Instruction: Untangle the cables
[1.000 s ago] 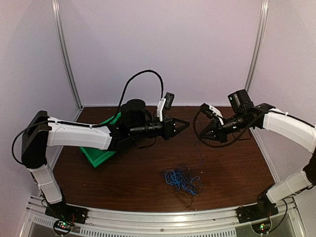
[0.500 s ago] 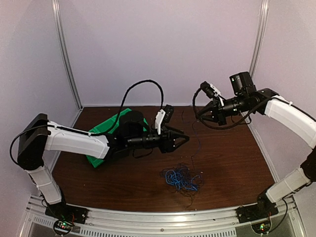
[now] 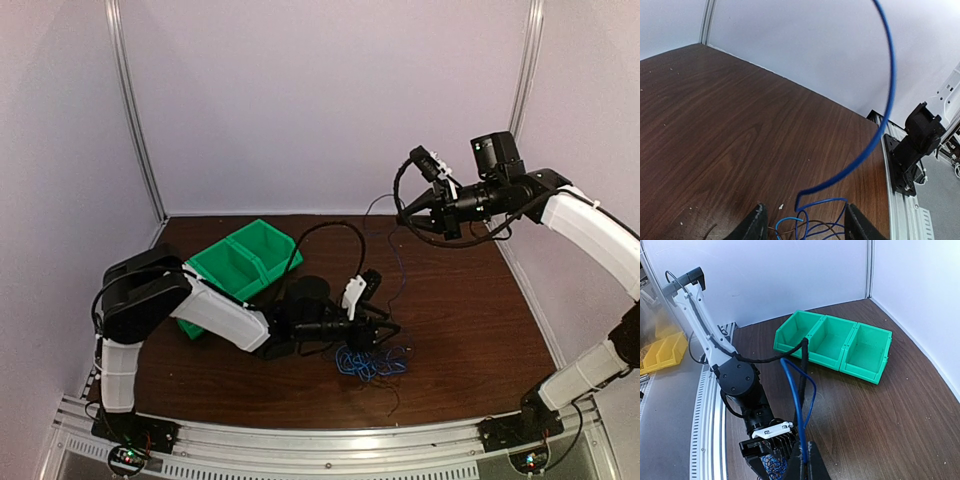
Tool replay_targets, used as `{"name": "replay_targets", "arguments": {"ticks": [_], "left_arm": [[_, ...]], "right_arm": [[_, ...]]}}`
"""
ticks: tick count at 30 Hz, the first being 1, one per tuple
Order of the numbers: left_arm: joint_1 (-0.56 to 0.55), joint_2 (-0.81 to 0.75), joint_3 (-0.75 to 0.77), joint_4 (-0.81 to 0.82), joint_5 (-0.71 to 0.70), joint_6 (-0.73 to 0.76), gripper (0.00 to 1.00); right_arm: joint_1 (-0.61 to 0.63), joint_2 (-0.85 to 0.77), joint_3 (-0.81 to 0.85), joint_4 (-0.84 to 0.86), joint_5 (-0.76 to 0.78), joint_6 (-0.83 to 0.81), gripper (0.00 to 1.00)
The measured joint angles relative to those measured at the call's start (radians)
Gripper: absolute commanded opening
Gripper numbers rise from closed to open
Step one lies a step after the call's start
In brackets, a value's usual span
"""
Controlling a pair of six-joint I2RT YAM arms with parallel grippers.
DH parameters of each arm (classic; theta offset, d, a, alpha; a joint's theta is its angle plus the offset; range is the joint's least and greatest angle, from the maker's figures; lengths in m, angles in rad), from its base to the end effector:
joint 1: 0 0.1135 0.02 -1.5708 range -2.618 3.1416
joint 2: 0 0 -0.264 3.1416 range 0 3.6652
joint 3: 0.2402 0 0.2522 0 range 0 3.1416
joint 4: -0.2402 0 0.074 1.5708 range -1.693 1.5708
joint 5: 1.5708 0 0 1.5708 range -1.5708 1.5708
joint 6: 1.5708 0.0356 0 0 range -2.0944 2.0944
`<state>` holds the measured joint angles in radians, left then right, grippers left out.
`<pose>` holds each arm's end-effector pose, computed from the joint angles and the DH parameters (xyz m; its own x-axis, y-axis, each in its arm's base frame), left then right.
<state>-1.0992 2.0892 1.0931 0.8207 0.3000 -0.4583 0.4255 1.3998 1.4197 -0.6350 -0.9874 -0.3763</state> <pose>0.1908 -0.3974 0.1510 -0.5061 0.0621 -0.8602 0.8467 0.2255 -0.4819 0.2567 0.1489 0.3845 -0.1771 -0.3025 -0.9365 -0.9820 0.1174 0.1478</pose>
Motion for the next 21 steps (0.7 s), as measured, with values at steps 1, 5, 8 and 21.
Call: {"name": "replay_targets", "arguments": {"ticks": [1, 5, 8, 21], "left_arm": [[-0.002, 0.012, 0.004, 0.005, 0.004, -0.003, 0.51], [-0.007, 0.05, 0.03, 0.024, 0.015, -0.006, 0.52], [-0.008, 0.083, 0.071, 0.032, 0.019, -0.006, 0.47], [-0.018, 0.174, 0.155, 0.035, 0.007, 0.005, 0.22]], "right_arm": [[0.0, 0.0, 0.0, 0.0, 0.0, 0.003, 0.0], [0.0, 0.0, 0.0, 0.003, 0.0, 0.011, 0.0], [0.0, 0.0, 0.003, 0.002, 0.0, 0.014, 0.0], [0.0, 0.039, 0.222, -0.003, 0.028, 0.014, 0.0]]}}
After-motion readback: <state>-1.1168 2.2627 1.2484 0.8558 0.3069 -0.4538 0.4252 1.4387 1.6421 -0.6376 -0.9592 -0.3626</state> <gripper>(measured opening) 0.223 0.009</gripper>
